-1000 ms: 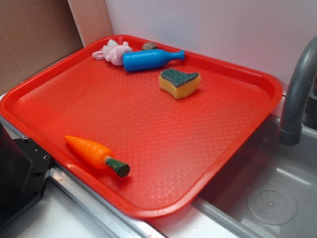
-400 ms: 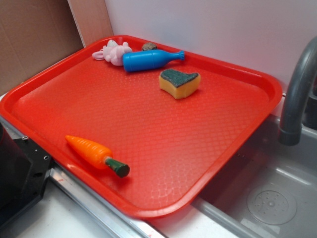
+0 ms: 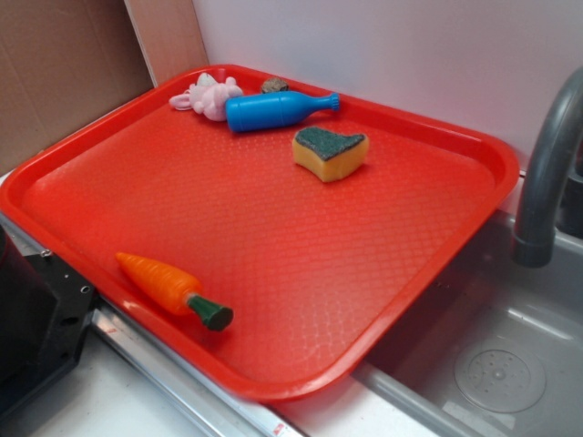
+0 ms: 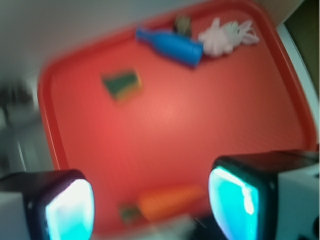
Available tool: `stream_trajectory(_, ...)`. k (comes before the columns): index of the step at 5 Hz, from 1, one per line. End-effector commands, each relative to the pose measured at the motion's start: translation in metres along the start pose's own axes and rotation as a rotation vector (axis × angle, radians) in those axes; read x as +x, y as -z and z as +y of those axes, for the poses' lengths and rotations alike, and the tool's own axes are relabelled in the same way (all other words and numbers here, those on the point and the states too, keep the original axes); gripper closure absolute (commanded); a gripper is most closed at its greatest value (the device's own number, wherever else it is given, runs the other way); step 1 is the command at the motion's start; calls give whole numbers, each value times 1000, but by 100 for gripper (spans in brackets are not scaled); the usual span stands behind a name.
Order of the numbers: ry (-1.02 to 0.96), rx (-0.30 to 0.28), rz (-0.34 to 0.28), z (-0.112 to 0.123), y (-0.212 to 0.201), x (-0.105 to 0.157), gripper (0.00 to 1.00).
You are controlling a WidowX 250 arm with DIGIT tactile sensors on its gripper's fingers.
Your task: Grab the green sponge.
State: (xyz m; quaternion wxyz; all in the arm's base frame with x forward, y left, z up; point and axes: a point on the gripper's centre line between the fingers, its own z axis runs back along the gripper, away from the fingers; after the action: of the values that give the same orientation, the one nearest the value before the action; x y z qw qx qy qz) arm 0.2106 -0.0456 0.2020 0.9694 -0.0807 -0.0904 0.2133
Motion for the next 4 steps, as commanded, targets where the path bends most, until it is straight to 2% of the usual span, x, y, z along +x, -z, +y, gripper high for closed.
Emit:
stream_trajectory(1, -301, 89, -26, -13, 43, 38, 0)
stream_trajectory(2, -412, 78, 44, -10, 70, 42, 0)
stream_trajectory(3, -451, 76, 10, -3, 87, 51, 0)
stream_trajectory(4, -492, 106, -70, 5, 102, 57, 0)
